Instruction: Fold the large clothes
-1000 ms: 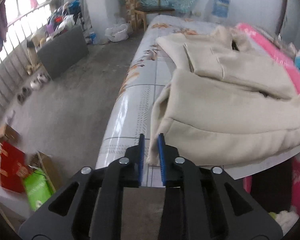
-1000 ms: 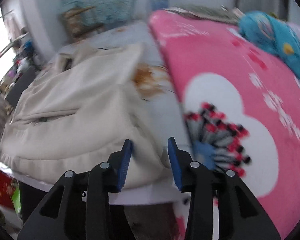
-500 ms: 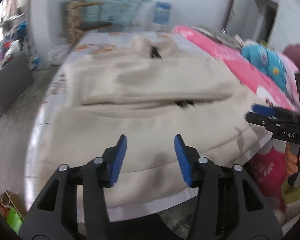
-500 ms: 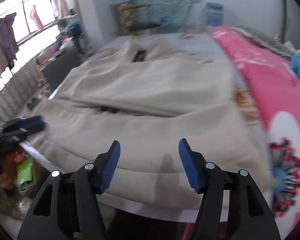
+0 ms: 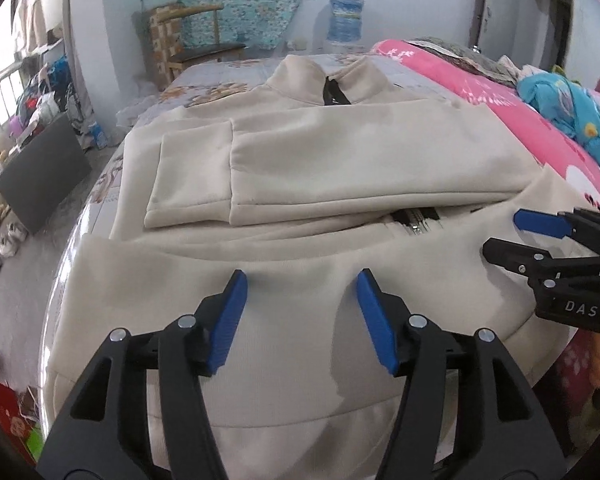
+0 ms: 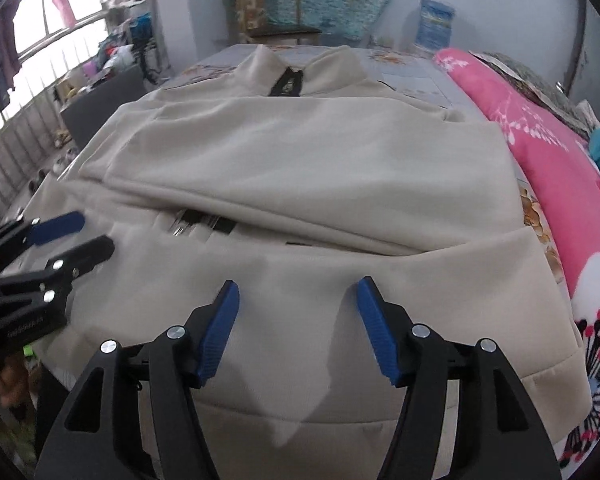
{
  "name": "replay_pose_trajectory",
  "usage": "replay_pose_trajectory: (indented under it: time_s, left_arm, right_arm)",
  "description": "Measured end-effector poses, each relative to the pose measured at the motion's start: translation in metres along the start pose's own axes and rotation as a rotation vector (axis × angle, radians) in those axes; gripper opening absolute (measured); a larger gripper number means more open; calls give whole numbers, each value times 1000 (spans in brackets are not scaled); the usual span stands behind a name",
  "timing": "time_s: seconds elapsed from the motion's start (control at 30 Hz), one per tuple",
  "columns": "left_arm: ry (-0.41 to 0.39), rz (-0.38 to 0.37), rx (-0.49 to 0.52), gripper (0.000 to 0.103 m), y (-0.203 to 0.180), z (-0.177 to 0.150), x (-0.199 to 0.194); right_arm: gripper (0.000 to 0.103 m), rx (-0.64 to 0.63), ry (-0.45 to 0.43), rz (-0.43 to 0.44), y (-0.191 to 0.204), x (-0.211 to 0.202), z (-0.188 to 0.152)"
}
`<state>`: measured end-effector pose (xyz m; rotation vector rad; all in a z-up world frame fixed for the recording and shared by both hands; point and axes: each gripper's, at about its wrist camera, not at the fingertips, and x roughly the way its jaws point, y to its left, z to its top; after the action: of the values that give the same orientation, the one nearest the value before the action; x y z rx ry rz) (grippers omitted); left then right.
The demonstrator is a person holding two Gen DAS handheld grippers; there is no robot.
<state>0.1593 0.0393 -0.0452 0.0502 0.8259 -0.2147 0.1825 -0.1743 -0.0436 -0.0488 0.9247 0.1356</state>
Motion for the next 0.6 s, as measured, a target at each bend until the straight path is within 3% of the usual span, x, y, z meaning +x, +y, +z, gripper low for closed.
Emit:
replay_pose_trajectory:
  time_s: [0.1,0.13,0.17,0.3,0.37,0.43,0.5,0.6]
  left_arm:
    - [-10,-71,-59,57,6,0,-12]
    - [-17,-72,-62,63,6,-1,-15]
    - [-19,-61,-55,72,6,-2,-18]
    - [52,22,6,80,1,-11,-7]
    - [38,56,15,88,-1,-13,-9]
    - [45,62,0,91,2,-14,-8]
    - [50,66,-17,94,4,-14,-7]
    - [45,78,-18,95,4,-15,-7]
  right_arm:
    - [60,49,-10,13,0,-9,2]
    - [63,60,-31,30,0,-18,1]
    - [67,61,-47,26,1,-25,-2]
    - [71,55,-34,-25,0,-24,-6]
    - [71,72,-8,-48,-4,-18,-7]
    - [75,89,1,-65,-8,-16,-8]
    - [86,96,21,-79,-11,-11,-9]
    - [91,93,40,-78,-13,-2,-13]
